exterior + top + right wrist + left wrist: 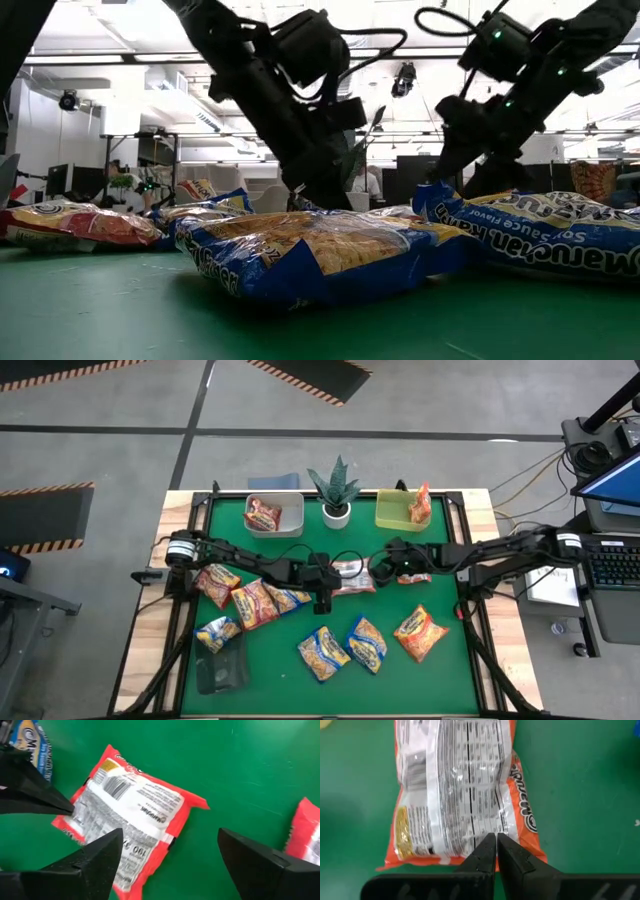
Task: Sort Maruchan noodles
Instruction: Put the top center orange noodle pack into the yellow bin
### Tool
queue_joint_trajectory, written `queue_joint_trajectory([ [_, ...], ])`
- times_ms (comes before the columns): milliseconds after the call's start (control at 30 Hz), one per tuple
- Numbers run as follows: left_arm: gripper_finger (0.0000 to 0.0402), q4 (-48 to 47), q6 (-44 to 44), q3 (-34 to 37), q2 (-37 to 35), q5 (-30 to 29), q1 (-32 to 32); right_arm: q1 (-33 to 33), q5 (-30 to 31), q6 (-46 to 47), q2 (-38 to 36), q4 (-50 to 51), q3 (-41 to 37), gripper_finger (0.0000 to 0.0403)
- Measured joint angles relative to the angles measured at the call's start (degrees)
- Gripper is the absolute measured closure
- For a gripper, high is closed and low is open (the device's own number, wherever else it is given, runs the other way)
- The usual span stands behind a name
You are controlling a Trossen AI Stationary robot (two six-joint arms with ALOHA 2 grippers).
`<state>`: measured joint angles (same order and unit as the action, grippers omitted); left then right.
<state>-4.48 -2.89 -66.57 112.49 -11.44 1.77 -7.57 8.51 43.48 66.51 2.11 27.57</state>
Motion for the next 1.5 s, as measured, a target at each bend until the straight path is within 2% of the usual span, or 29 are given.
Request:
queue_joint_trajectory([
  [167,0.0402,6.0,1.6,3.1,0.0,0.0,0.0,-0.6,-0.7,0.4,3.9,-1.7,0.4,0.0075],
  [600,0.0402,6.4,5.5,5.6,0.0,-3.7,-0.2,-1.6,-5.1,0.1,11.5,-11.4,1.2,0.0076],
  [1000,0.0402,9.4,6.7,5.5,2.0,-4.1,-0.2,-1.6,-13.6,-3.8,18.3,-27.8,1.2,0.0087],
  [1133,0.0402,9.5,6.9,5.5,2.0,-4.1,-0.2,-1.6,-13.6,-4.1,18.8,-27.8,1.3,0.0118],
  [1500,0.0402,7.5,6.4,5.6,-0.6,-3.8,0.2,-1.6,-13.8,-6.3,15.7,-25.9,1.3,0.0277],
])
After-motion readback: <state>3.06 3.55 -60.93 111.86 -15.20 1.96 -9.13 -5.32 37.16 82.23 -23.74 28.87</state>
